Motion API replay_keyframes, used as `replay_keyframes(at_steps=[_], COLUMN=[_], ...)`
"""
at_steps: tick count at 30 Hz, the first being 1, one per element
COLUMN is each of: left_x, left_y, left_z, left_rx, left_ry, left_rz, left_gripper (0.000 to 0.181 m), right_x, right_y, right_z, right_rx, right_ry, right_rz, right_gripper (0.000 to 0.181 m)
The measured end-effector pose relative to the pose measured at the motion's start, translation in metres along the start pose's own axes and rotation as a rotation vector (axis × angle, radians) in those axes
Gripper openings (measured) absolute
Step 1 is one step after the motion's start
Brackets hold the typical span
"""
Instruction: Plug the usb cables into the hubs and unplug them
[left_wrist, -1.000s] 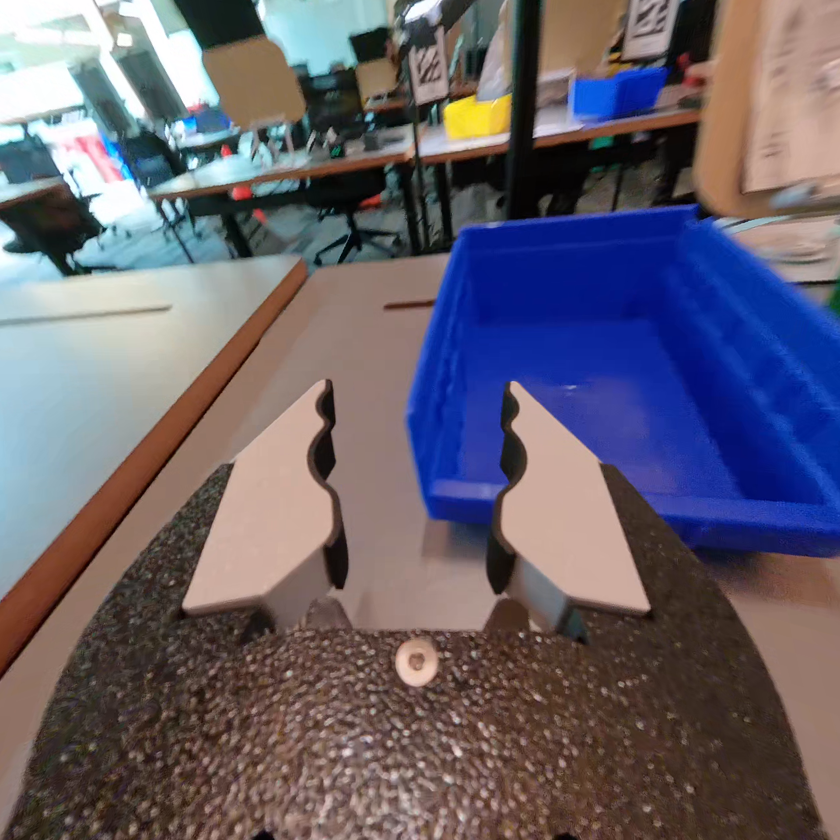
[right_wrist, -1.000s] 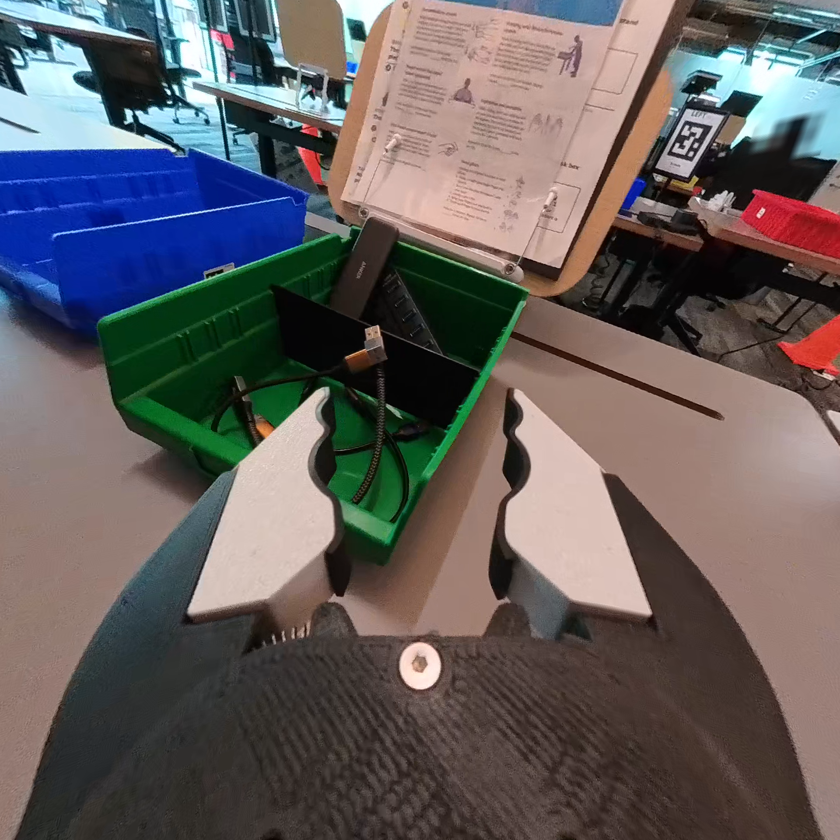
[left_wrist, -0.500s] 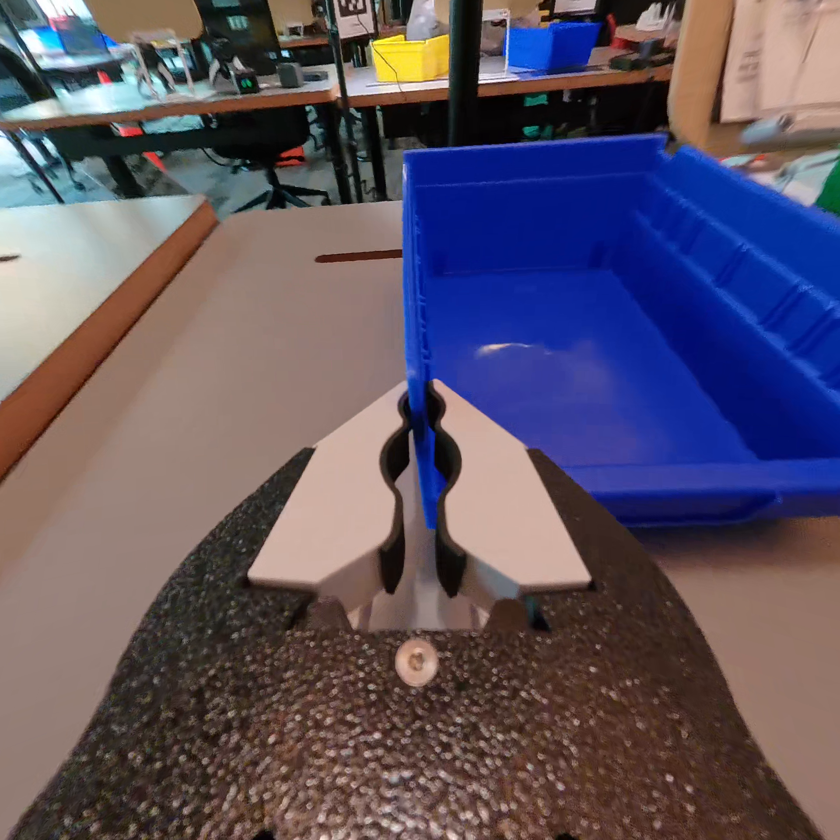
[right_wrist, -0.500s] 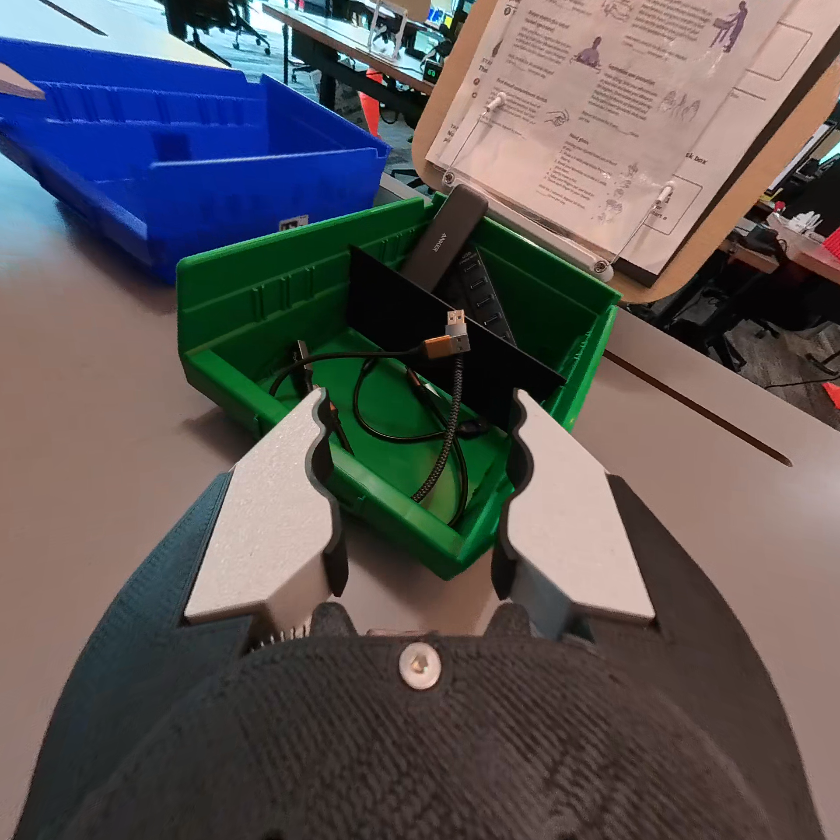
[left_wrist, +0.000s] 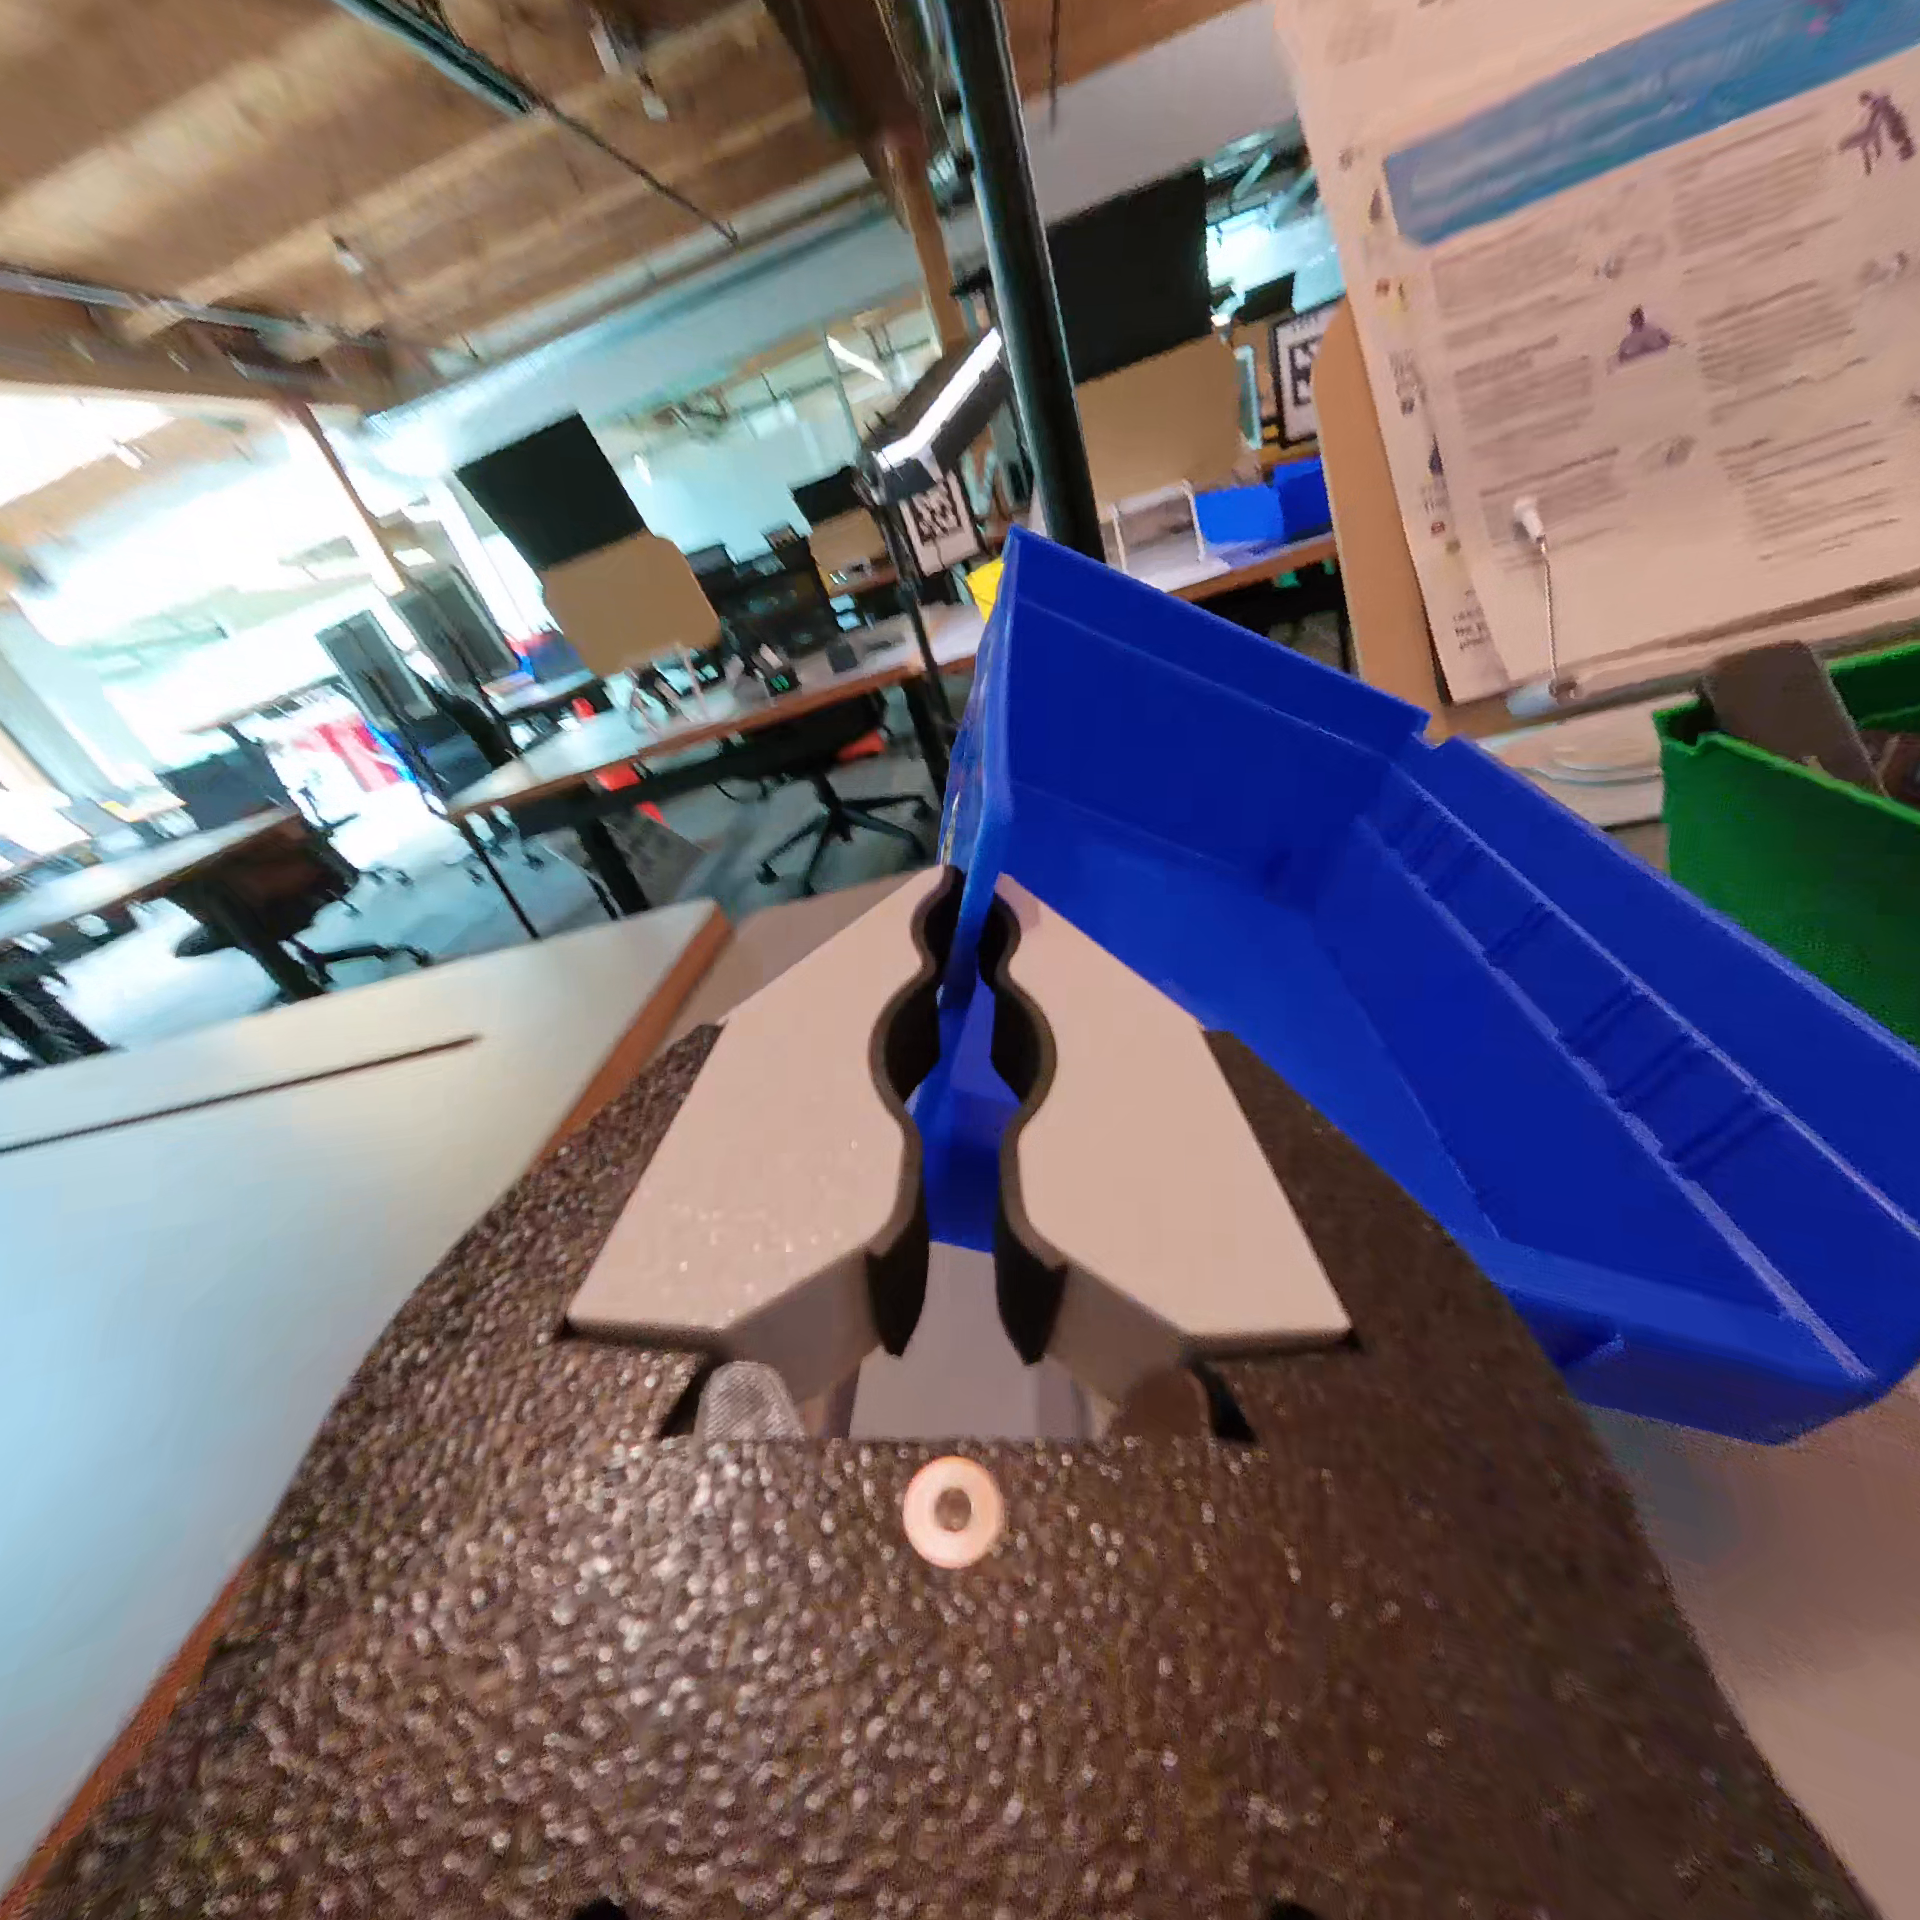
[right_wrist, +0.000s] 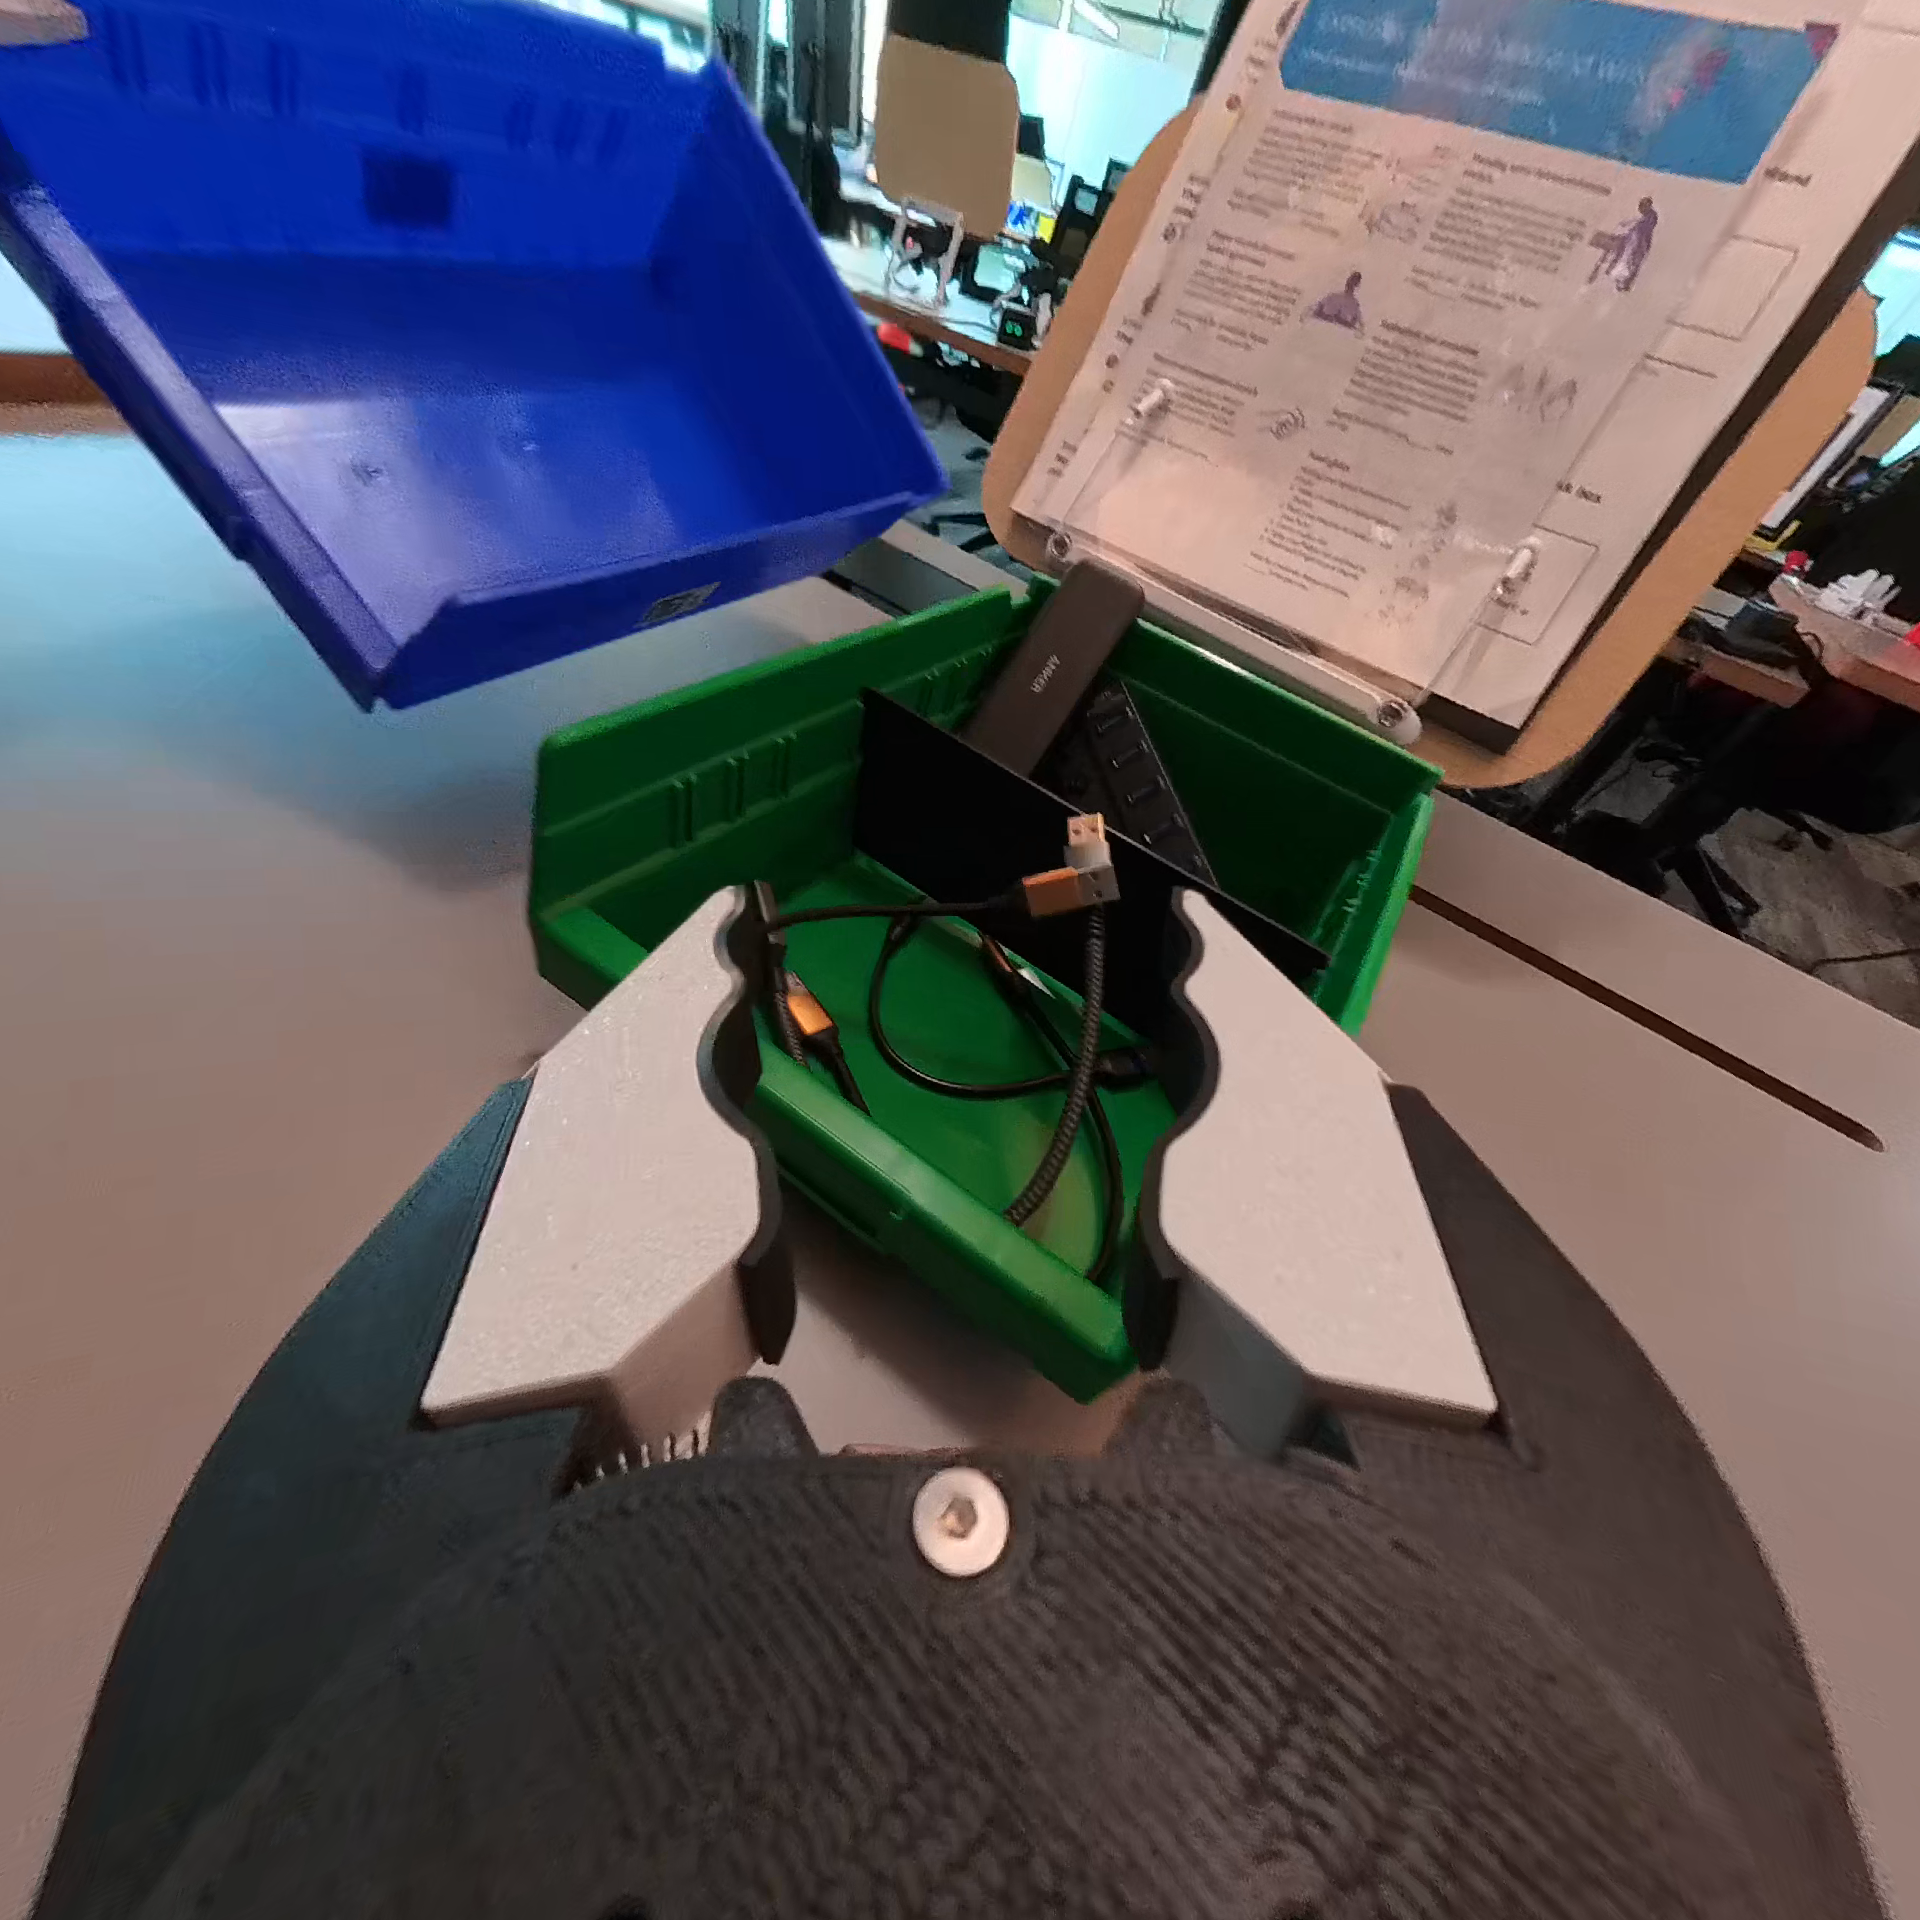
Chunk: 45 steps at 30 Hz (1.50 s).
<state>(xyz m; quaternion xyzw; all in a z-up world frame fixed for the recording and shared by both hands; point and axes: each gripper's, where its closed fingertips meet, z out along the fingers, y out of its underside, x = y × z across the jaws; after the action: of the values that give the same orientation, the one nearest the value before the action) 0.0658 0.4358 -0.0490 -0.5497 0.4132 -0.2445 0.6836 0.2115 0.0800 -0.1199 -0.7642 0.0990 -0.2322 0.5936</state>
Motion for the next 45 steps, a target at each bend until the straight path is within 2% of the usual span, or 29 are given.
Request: replay_keyframes(at_steps=[3,6,9,11,12,13,16,18,19,23,26,28,31,41,45], left_x=[-0.005,-0.013,-0.011,-0.003,0.002,0.008,0.026,0.039,0.046,0.073,0.101,0.118,0.133,0.161,0.166], left_y=[-0.035,-0.062,-0.082,-0.093,-0.097,-0.101,-0.111,-0.12,-0.124,-0.143,-0.154,-0.158,-0.161,-0.166,-0.169], left_z=[-0.019,-0.039,-0.054,-0.06,-0.062,-0.064,-0.071,-0.077,-0.08,-0.095,-0.108,-0.113,-0.12,-0.131,-0.136], left_rx=[0.089,0.18,0.268,0.312,0.327,0.337,0.375,0.416,0.44,0.549,0.626,0.663,0.708,0.789,0.81], left_ry=[-0.053,-0.073,-0.06,-0.033,-0.013,0.009,0.055,0.057,0.053,-0.008,-0.02,-0.03,-0.016,0.058,0.102], left_rz=[0.009,-0.064,-0.126,-0.157,-0.172,-0.184,-0.185,-0.145,-0.12,0.011,0.127,0.191,0.192,0.181,0.158], left_gripper=[0.0,0.0,0.0,0.0,0.0,0.0,0.0,0.0,0.0,0.0,0.002,0.003,0.004,0.011,0.029], right_x=[-0.01,-0.019,-0.04,-0.061,-0.072,-0.083,-0.098,-0.098,-0.096,-0.063,-0.041,-0.029,-0.017,0.01,0.029], right_y=[-0.011,-0.024,-0.05,-0.078,-0.089,-0.095,-0.107,-0.117,-0.12,-0.112,-0.103,-0.098,-0.098,-0.1,-0.103], right_z=[0.001,0.004,0.012,0.017,0.022,0.03,0.052,0.057,0.06,0.073,0.08,0.081,0.077,0.058,0.042], right_rx=[0.058,0.116,0.219,0.337,0.379,0.389,0.388,0.434,0.448,0.449,0.484,0.503,0.568,0.686,0.723], right_ry=[-0.017,-0.016,-0.071,-0.138,-0.172,-0.207,-0.224,-0.217,-0.208,-0.046,0.002,0.047,0.015,-0.028,0.009], right_rz=[0.032,0.095,0.225,0.336,0.382,0.41,0.493,0.535,0.558,0.616,0.762,0.825,0.897,0.979,0.983], right_gripper=[0.082,0.093,0.108,0.103,0.092,0.083,0.081,0.062,0.047,0.019,0.005,0.004,0.002,0.003,0.003])
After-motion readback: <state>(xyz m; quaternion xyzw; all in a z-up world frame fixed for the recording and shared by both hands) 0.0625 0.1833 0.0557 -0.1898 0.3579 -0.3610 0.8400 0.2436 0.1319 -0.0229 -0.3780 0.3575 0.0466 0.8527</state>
